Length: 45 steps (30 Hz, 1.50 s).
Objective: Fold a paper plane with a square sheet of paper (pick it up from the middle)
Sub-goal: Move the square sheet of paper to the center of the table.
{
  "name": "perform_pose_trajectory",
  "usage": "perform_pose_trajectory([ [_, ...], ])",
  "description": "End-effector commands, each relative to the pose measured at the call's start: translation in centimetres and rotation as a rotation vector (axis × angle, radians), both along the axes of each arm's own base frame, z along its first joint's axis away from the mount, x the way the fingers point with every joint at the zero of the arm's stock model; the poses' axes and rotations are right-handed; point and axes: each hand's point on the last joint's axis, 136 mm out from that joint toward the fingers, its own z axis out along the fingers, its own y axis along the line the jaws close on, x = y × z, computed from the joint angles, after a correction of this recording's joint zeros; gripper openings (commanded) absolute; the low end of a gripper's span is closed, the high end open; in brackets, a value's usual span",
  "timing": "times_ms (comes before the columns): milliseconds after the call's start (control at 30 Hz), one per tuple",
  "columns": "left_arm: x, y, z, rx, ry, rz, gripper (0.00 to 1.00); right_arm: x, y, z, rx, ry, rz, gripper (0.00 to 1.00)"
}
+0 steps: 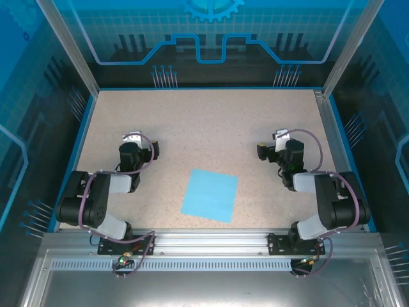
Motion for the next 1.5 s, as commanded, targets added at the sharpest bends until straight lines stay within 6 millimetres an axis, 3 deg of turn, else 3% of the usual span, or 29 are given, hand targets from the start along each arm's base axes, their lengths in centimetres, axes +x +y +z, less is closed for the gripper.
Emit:
perform_pose_trajectory([
  [0, 0.39, -0.02, 1.00, 0.008, -0.036, -0.018, 0.99, 0.51, -0.46, 0.69, -0.001, -0.026, -0.004, 0.99],
  [1467, 0.39, -0.01, 0.99, 0.008, -0.035, -0.018, 0.99, 0.58, -0.39, 0.72, 0.001, -0.019, 0.003, 0.99],
])
